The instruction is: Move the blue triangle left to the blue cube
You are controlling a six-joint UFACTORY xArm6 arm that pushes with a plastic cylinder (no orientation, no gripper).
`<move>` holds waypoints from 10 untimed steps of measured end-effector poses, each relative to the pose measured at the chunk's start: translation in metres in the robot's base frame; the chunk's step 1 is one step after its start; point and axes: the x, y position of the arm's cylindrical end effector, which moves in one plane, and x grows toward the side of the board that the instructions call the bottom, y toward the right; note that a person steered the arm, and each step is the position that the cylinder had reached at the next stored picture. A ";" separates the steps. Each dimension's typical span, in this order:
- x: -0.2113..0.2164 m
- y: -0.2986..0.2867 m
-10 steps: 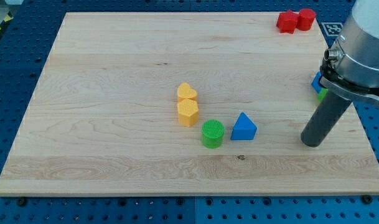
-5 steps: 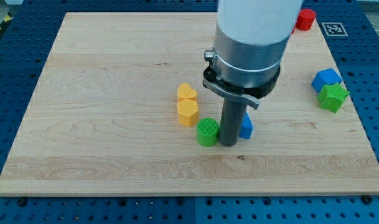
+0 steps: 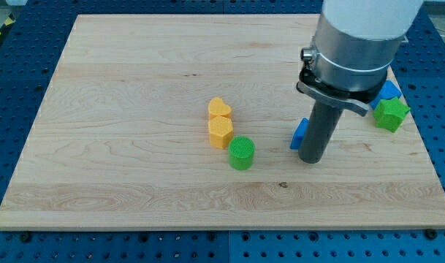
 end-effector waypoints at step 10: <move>-0.016 0.041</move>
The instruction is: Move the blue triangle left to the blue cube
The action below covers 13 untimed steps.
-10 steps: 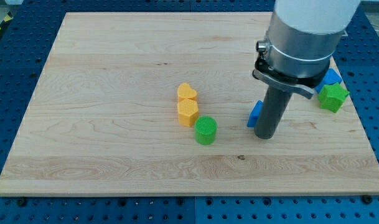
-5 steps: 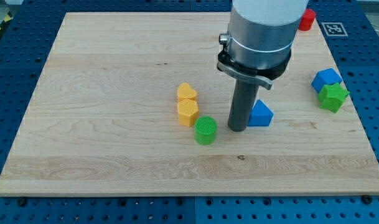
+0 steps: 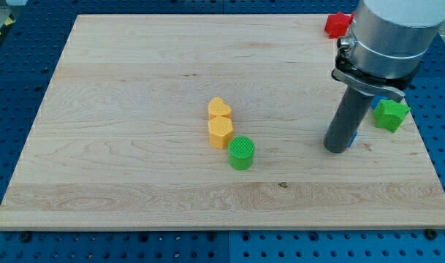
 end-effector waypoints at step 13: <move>-0.046 0.047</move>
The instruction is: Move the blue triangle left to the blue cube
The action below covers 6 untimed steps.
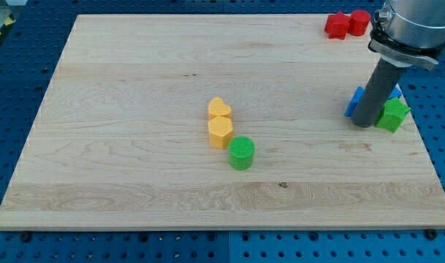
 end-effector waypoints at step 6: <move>-0.021 -0.017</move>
